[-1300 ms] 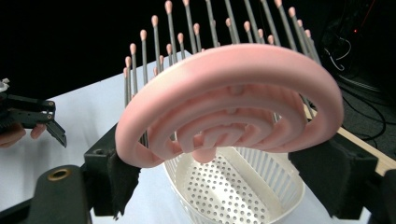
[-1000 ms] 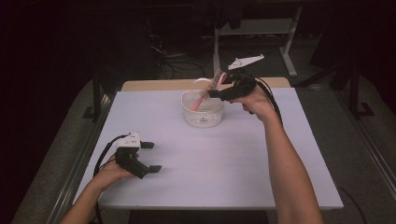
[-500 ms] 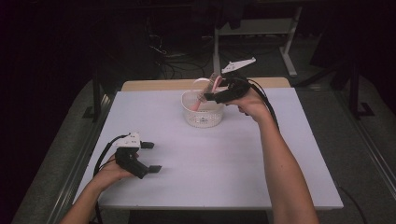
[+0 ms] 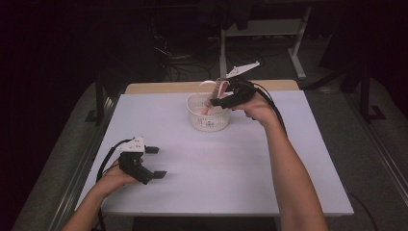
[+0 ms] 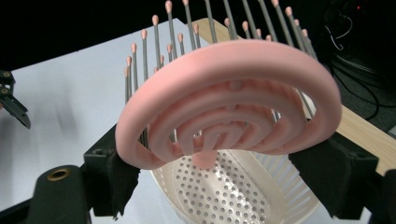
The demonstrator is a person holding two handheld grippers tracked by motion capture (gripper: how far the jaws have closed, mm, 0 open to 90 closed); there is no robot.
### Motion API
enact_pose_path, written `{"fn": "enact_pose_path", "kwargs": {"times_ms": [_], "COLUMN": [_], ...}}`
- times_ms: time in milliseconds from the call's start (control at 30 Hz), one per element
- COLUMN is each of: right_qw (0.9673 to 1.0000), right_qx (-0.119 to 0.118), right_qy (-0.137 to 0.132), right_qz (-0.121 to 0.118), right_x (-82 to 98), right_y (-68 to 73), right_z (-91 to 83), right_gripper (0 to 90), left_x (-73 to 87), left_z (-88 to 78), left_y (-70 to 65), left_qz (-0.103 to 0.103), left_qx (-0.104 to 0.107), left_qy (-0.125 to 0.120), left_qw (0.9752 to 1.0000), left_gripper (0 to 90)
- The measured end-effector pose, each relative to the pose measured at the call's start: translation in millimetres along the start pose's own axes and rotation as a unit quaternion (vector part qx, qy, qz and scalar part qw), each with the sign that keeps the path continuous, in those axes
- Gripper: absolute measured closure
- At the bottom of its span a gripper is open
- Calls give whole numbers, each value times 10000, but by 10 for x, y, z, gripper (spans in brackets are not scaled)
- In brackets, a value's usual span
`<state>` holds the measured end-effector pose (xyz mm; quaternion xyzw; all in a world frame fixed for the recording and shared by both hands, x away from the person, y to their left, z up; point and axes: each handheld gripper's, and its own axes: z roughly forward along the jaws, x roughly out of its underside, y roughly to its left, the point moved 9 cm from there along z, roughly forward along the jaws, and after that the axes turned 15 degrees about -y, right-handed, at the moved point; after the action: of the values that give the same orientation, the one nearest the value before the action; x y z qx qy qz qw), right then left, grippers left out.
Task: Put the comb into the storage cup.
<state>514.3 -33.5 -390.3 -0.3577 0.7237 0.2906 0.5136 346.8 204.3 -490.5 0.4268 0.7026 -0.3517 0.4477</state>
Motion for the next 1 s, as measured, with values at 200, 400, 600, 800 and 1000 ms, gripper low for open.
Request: {"fn": "enact_pose_path", "kwargs": {"times_ms": [200, 400, 600, 800, 1000], "right_qw": [10000, 10000, 9999, 9995, 9993], "right_qx": [18, 4, 65, 300, 331], "right_qy": [0, -3, -73, -84, -152], "right_qz": [10, -24, 25, 49, 106], "right_x": [35, 31, -15, -7, -50], "right_y": [-13, -6, -15, -102, -126], "right_z": [1, -3, -70, -185, -326], "right_gripper": [182, 170, 121, 75, 72], "left_x": [2, 1, 3, 1, -6], "left_z": [4, 3, -2, 0, -7], "left_y": [0, 0, 0, 1, 11], "left_qz": [15, 12, 1, -7, -35], "left_qx": [12, 12, 8, 5, -3], "left_qy": [7, 7, 17, 10, -22], "left_qw": [10000, 10000, 10000, 10000, 10000], "left_gripper": [0, 0, 0, 0, 0]}}
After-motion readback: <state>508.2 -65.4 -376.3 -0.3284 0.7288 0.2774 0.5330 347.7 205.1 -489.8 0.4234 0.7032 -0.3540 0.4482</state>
